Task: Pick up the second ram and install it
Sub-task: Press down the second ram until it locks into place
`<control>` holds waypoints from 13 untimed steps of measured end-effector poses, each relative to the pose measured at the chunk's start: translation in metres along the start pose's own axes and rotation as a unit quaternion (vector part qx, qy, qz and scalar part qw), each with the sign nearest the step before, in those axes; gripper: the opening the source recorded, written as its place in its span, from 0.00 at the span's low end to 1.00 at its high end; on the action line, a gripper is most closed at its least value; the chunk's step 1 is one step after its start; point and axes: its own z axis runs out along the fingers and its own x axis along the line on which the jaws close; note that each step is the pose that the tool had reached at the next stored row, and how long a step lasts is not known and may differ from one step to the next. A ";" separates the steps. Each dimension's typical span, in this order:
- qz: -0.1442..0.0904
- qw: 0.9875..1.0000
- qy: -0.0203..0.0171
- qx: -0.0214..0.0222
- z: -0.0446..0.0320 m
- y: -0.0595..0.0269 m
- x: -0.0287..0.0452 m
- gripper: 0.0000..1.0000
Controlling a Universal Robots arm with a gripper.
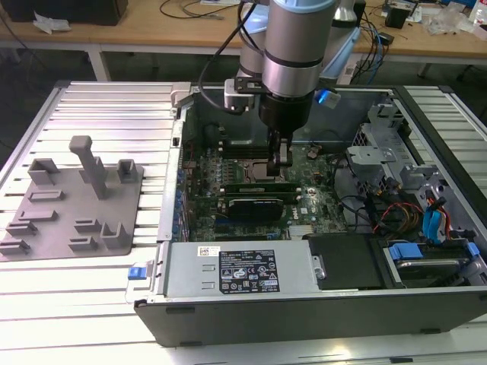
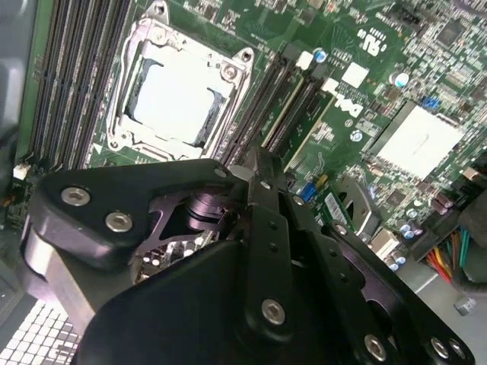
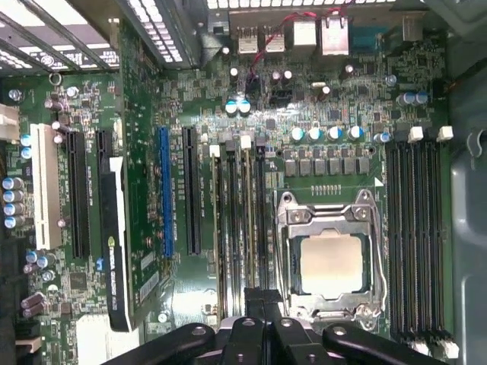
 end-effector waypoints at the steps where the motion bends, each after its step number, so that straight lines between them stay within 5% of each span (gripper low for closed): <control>1: 0.000 1.000 0.000 -0.001 0.0007 -0.0061 -0.0003 0.08; 13: 0.001 1.000 0.001 -0.004 0.0106 -0.0364 -0.0016 0.08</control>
